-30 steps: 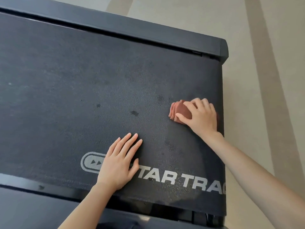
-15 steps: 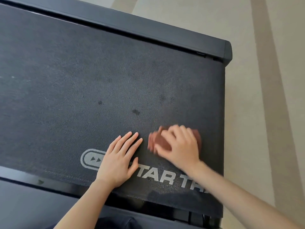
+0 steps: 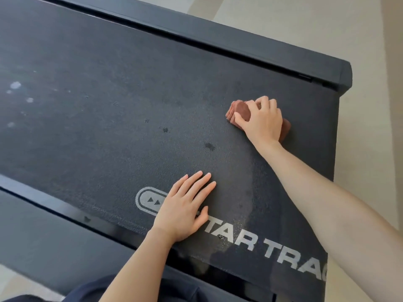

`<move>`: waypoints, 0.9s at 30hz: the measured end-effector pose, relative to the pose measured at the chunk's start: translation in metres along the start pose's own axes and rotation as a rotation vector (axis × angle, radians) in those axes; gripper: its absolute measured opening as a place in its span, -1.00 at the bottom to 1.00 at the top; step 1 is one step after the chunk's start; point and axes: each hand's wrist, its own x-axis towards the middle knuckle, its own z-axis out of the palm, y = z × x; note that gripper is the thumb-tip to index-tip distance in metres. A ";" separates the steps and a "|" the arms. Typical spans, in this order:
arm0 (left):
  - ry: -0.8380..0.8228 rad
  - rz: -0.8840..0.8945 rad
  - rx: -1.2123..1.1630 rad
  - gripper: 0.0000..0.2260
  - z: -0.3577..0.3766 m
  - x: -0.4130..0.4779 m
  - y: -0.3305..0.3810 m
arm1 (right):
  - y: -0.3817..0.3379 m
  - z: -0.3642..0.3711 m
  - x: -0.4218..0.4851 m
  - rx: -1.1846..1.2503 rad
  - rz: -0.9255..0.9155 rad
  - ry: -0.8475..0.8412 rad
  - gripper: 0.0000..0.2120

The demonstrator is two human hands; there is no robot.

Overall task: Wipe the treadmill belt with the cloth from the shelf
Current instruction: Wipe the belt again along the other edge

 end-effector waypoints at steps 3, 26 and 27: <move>0.002 0.005 -0.002 -0.51 0.001 0.000 0.000 | -0.005 0.001 -0.004 -0.021 0.030 0.012 -0.56; -0.089 -0.028 0.093 -0.50 -0.014 -0.003 -0.002 | -0.009 -0.088 -0.250 0.253 -0.404 -0.028 -0.66; -0.106 -0.023 0.090 -0.49 -0.015 -0.004 -0.001 | -0.014 -0.081 -0.229 0.229 -0.356 -0.022 -0.64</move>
